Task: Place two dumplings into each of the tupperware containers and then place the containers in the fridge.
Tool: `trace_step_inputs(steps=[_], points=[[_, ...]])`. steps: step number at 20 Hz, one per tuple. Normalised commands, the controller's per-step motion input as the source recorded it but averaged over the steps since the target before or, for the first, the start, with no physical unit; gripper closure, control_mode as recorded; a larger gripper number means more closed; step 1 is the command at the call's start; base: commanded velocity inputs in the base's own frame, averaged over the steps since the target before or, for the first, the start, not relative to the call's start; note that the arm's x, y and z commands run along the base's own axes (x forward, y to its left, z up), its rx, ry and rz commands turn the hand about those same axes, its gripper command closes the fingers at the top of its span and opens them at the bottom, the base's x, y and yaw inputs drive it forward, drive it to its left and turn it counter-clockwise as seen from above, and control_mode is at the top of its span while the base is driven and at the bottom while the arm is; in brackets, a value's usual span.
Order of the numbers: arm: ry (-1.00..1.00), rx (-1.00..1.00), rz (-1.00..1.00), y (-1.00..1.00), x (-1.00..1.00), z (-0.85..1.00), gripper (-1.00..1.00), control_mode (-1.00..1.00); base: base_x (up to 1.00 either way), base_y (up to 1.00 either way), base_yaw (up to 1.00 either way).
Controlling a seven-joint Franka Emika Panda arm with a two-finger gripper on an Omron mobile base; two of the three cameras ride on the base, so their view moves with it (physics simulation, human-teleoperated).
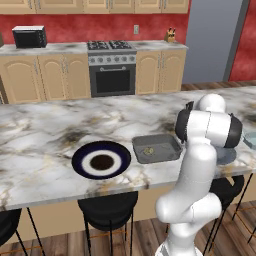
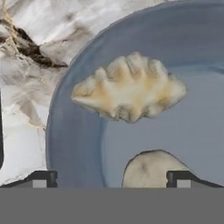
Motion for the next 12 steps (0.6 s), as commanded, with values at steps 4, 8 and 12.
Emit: trace_step_inputs(steps=[4, 8, 12], points=[[0.00, 0.01, 0.00, -0.44, -0.10, -0.28, -1.00, -1.00, 0.00, 0.00, 0.00], [0.00, 0.00, 0.00, -0.06, -0.16, -0.18, -1.00, -1.00, 0.00, 0.00, 0.00], [0.01, 0.00, 0.00, -0.06, -0.40, -0.04, -1.00, -1.00, 0.00, 0.00, 0.00]])
